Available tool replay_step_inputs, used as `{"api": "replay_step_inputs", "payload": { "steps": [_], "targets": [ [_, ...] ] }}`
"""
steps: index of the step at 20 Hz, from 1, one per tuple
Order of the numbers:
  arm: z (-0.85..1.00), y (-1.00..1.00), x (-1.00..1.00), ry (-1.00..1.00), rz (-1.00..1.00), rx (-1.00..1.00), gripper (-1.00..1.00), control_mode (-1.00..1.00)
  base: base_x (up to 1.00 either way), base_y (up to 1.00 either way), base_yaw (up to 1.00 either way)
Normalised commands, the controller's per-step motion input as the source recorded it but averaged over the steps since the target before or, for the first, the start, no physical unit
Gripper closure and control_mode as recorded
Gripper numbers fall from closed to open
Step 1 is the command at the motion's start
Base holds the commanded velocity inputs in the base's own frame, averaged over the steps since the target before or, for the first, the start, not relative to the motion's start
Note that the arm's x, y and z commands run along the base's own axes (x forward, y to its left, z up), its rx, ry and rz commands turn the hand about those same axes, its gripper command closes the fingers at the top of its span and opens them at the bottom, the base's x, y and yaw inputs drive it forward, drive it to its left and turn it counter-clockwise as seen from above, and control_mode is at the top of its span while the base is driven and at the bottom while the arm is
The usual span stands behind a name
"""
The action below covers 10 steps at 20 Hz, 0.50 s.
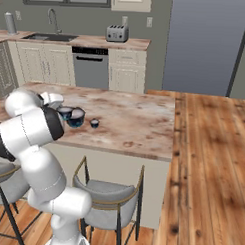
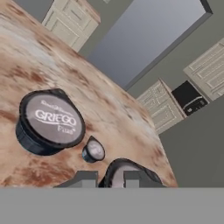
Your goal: Stack the yogurt containers by placing the smaller containers on top of the larger containers.
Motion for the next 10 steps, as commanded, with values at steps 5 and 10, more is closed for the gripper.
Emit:
{"api": "replay_step_inputs", "payload": {
  "steps": [5,10],
  "targets": [
    [-0.01,0.0,0.08,0.0,0.0,0.0,1.0,-1.0,0.0,0.0,0.0],
    [0.0,0.0,0.2,0.0,0.0,0.0,1.0,-1.0,0.0,0.0,0.0]
  ]
}}
